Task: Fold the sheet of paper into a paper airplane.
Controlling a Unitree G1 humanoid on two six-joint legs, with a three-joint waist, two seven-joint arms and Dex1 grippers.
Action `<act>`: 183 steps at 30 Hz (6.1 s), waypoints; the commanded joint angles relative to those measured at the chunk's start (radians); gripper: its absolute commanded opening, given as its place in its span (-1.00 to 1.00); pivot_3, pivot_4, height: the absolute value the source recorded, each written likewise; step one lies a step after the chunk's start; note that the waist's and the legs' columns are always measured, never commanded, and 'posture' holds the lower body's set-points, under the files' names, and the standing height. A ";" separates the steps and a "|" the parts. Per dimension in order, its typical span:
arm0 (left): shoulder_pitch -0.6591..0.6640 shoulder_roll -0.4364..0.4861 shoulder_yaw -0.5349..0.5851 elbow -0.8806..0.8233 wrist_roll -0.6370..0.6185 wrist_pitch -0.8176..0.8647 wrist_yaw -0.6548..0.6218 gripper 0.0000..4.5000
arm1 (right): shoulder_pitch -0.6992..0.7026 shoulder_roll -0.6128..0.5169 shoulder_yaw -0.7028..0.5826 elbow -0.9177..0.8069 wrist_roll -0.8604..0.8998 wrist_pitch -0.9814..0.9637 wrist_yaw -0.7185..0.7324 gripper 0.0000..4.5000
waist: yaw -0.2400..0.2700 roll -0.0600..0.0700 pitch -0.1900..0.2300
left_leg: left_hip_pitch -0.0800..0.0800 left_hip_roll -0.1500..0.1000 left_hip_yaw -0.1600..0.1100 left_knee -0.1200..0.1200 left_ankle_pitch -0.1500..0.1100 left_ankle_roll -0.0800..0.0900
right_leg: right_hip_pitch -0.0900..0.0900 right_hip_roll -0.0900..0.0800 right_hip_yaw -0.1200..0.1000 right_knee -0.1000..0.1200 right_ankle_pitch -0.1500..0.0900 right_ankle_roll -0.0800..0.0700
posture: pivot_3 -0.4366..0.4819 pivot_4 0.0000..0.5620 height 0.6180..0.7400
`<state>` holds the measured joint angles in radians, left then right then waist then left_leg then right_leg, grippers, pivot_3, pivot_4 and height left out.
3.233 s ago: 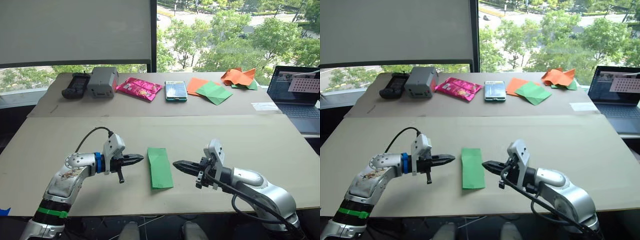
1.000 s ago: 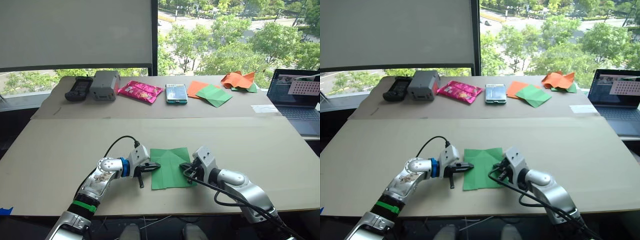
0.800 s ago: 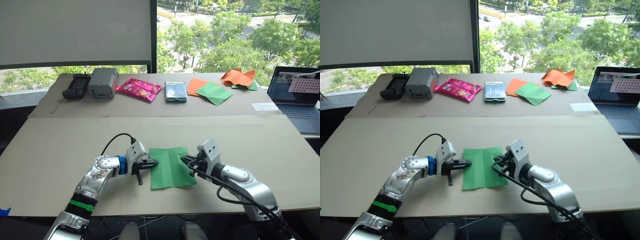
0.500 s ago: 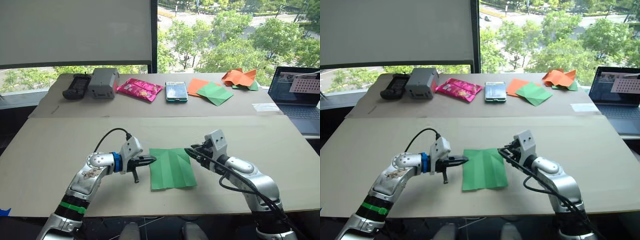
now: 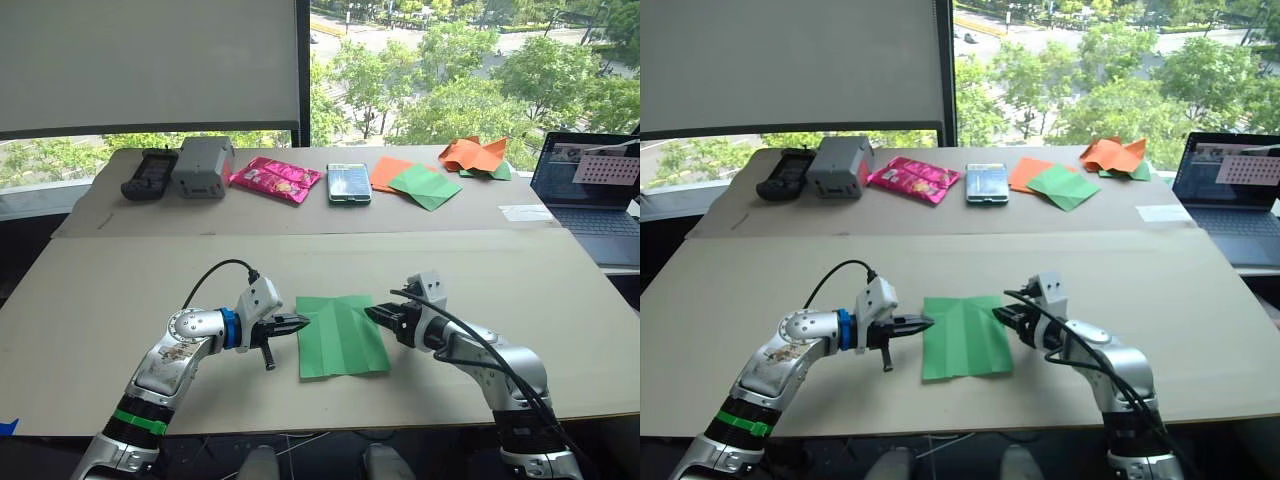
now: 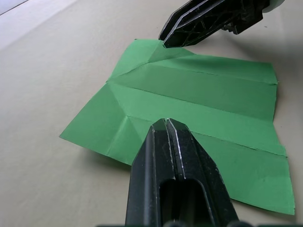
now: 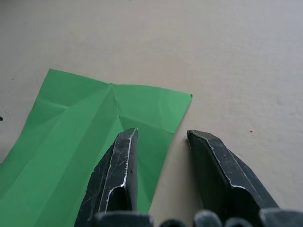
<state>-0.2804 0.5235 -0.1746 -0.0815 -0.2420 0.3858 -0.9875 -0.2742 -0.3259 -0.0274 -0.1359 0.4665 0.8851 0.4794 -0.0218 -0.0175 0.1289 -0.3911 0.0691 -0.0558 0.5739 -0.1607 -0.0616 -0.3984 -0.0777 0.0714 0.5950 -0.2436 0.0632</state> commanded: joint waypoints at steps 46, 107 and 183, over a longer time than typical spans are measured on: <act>-0.034 0.063 0.030 -0.017 -0.052 0.024 -0.010 -1.00 | 0.142 -0.237 0.503 -0.318 -0.765 -0.696 -0.098 -0.99 | -0.014 -0.001 0.001 | -0.001 0.000 0.000 -0.001 -0.003 -0.005 | -0.004 -0.001 0.000 -0.001 0.000 -0.001 | -0.05 -0.47 0.64; -0.389 -0.168 -0.159 0.575 0.218 -0.265 -0.086 -1.00 | 0.146 -0.077 0.612 -0.370 -1.297 -0.218 0.305 -0.99 | 0.012 -0.004 0.002 | 0.002 0.000 0.000 0.002 -0.003 -0.005 | 0.007 0.000 -0.001 0.001 0.000 0.000 | -0.05 -0.47 0.64; -0.367 -0.164 -0.228 0.671 0.368 -0.378 -0.040 -1.00 | -0.051 0.045 0.413 0.004 -0.650 -0.164 0.149 -0.99 | 0.006 0.000 -0.014 | 0.004 0.000 -0.001 0.002 -0.003 -0.005 | 0.010 0.000 -0.001 0.002 0.000 0.000 | -0.05 -0.47 0.64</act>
<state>-0.6672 0.3473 -0.3764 0.5570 0.0821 -0.0167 -1.0285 -0.3566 -0.2672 0.3686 -0.1452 -0.1909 0.6734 0.6269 -0.0155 -0.0172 0.1153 -0.3866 0.0689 -0.0563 0.5761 -0.1637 -0.0670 -0.3886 -0.0773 0.0705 0.5974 -0.2439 0.0631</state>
